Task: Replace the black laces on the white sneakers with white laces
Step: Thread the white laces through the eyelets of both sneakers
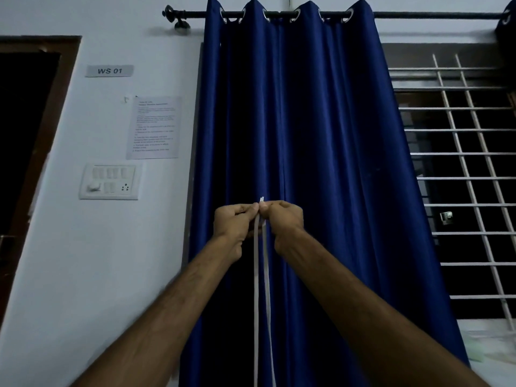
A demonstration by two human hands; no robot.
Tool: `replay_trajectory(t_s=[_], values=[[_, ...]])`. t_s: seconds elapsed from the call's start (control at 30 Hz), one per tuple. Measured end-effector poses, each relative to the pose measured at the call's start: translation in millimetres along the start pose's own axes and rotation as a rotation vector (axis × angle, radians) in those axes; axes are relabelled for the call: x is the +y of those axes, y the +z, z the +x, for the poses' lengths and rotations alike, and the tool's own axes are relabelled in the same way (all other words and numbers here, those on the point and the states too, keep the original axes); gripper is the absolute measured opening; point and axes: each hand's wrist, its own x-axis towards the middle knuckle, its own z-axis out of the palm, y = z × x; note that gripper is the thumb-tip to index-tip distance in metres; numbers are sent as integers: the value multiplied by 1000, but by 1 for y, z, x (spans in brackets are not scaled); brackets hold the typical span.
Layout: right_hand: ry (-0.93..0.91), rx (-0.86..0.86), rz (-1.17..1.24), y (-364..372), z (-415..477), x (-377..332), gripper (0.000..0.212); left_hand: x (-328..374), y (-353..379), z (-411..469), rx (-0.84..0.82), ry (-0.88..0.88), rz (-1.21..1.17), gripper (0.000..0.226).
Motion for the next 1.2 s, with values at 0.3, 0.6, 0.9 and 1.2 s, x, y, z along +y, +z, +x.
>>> replay_trajectory(t_s=[0.3,0.6,0.9,1.2], values=[[28,-64,-25,-10,-4,-12,9,14,-7,3,-31,-12,62,9],[-87,-90,-104,-11,4,-34,5,38,-3,14,50,5,174,7],[-149,-124,-130,-13,9,-41,11,45,-7,15,47,6,187,6],[-146,-153,-139,-12,16,-37,10,44,-6,13,30,-16,165,2]])
